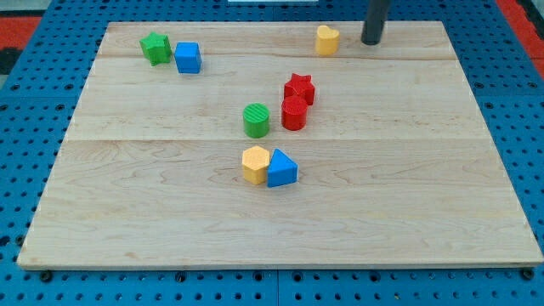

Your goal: Slide the heart top right to the green circle

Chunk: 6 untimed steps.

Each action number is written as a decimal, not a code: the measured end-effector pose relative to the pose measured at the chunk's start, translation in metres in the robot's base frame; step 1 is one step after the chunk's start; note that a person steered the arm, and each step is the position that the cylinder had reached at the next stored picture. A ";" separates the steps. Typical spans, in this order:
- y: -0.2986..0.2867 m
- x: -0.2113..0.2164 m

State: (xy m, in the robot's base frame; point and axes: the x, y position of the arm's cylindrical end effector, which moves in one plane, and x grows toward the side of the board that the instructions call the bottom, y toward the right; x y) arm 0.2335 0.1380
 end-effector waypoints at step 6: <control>-0.110 -0.033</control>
